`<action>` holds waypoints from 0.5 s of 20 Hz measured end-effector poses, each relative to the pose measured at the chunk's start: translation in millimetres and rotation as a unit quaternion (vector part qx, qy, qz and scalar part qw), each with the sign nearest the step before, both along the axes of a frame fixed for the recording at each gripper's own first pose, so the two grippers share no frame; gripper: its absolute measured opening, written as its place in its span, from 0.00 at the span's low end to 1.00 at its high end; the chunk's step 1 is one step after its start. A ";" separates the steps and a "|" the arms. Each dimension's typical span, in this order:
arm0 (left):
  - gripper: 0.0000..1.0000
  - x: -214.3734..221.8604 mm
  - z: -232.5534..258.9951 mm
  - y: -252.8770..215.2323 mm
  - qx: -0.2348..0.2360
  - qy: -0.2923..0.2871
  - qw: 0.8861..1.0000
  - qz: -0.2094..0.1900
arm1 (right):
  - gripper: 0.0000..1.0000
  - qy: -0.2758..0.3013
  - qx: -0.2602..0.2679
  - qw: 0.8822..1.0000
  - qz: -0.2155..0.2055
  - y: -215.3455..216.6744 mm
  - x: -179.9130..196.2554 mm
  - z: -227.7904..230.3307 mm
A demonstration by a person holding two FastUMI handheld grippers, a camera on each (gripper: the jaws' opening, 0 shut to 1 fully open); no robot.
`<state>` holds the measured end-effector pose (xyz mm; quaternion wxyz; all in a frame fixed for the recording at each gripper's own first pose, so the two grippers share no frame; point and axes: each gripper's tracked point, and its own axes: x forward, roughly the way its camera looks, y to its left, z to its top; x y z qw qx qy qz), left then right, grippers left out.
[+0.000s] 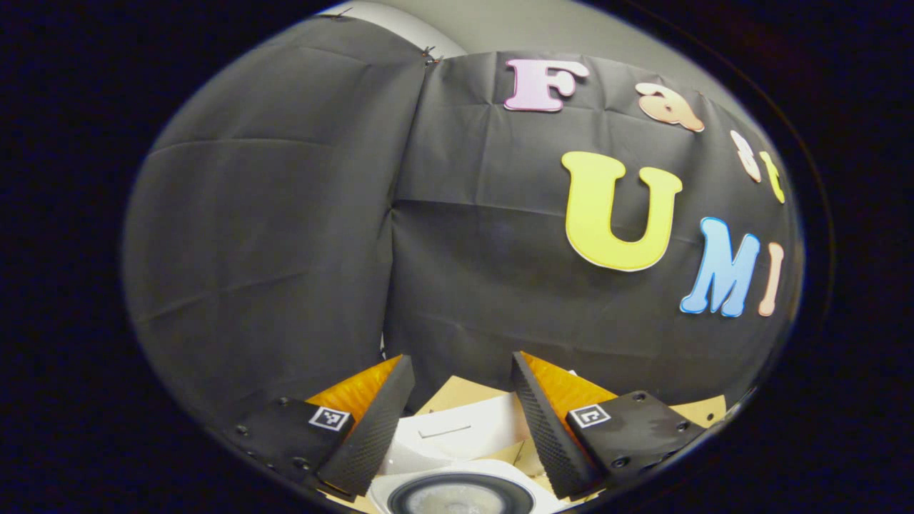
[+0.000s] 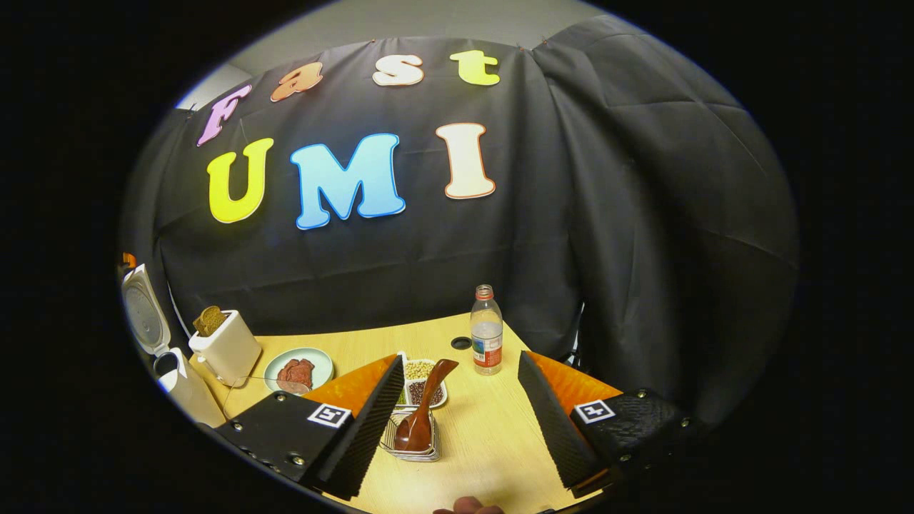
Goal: Close the left gripper, press the button to open the rice cooker; take a wooden spoon from the chopstick holder with the right hand, scoop a spoonful of rice and pour it into the rice cooker, then put the wooden spoon back into the chopstick holder.
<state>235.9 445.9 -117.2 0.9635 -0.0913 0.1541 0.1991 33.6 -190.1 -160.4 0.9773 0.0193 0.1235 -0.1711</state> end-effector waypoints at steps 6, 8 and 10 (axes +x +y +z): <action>0.98 -31.7 -2.7 -43.6 0.026 -0.019 0.999 0.004 | 0.98 -0.027 0.003 0.999 0.019 7.1 -1.3 14.8; 0.94 -48.0 -5.9 -58.0 0.027 -0.025 0.999 0.008 | 0.98 -0.039 0.012 0.999 0.029 8.7 -4.5 22.3; 0.96 -65.4 -14.2 -76.4 0.028 -0.031 0.999 0.010 | 0.98 -0.050 0.008 0.998 0.032 4.9 -8.8 32.7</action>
